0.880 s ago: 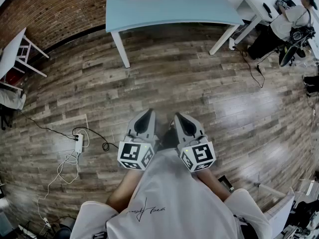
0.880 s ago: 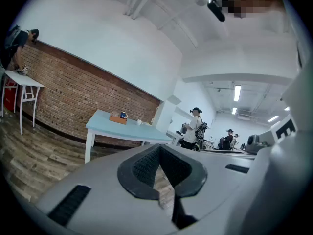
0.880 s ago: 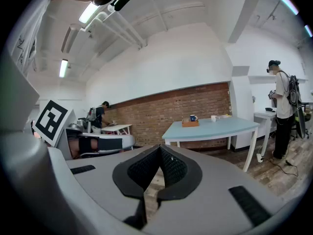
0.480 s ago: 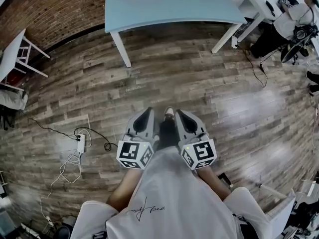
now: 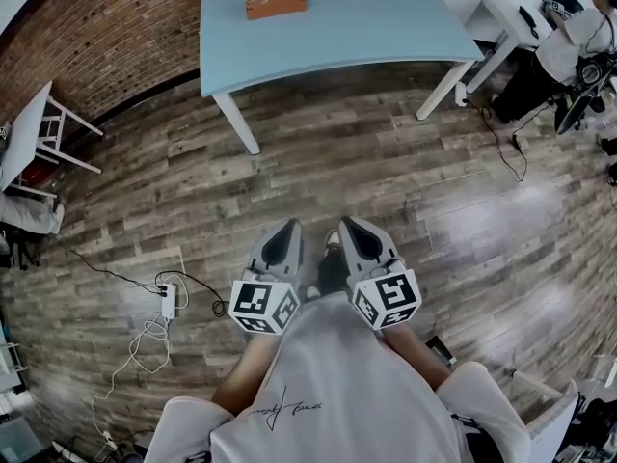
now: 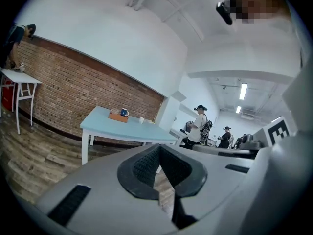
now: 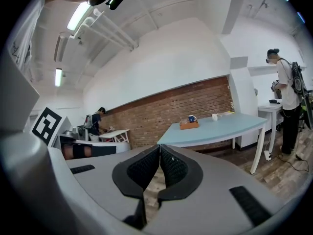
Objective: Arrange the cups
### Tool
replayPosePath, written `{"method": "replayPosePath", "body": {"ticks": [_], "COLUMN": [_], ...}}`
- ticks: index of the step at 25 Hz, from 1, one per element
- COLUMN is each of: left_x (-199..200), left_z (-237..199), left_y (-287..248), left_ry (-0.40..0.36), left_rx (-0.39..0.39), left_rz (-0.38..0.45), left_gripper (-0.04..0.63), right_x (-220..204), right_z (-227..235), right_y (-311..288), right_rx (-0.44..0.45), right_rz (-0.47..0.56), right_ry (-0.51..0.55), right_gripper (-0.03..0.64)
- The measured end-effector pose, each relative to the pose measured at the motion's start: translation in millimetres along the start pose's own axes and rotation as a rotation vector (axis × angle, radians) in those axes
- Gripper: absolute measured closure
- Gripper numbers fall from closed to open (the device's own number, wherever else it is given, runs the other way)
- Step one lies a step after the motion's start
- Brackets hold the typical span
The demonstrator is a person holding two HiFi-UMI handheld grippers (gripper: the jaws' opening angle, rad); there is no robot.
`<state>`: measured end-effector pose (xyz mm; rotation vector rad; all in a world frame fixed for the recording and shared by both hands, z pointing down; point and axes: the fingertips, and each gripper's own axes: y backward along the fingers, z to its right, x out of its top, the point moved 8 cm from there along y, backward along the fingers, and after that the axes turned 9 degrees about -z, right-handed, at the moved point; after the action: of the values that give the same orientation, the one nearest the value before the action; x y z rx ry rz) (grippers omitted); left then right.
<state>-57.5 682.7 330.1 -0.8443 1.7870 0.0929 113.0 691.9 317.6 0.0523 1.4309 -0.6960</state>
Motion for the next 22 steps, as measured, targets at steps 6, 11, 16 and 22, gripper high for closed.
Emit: {"method": "replayPosePath", "body": {"ticks": [6,11,16,22], "left_x": [25.2,40.3,52.8,56.7], "left_z": [-8.5,-15.3,-16.2,-11.0], "left_y": [-49.0,-80.1,-109.9,-137.8], "left_ry": [-0.012,-0.002,-0.001,-0.017], "left_rx": [-0.002,0.013,0.007,0.035], "left_rz": [-0.012,-0.03,-0.053,-0.058], "left_gripper": [0.586,0.586,0.586,0.586], "right_x": [26.7,39.3,51.2,54.1], "right_z": [34.4,59.9,83.1,112.8], "right_y": [-37.1,-63.1,-84.2,-100.9], "right_rx": [0.028,0.046,0.068,0.089], "right_rz": [0.003,-0.007,-0.004,0.002], "right_ry": [0.008,-0.015,-0.017,-0.046], "right_gripper": [0.595,0.595,0.595,0.595]}}
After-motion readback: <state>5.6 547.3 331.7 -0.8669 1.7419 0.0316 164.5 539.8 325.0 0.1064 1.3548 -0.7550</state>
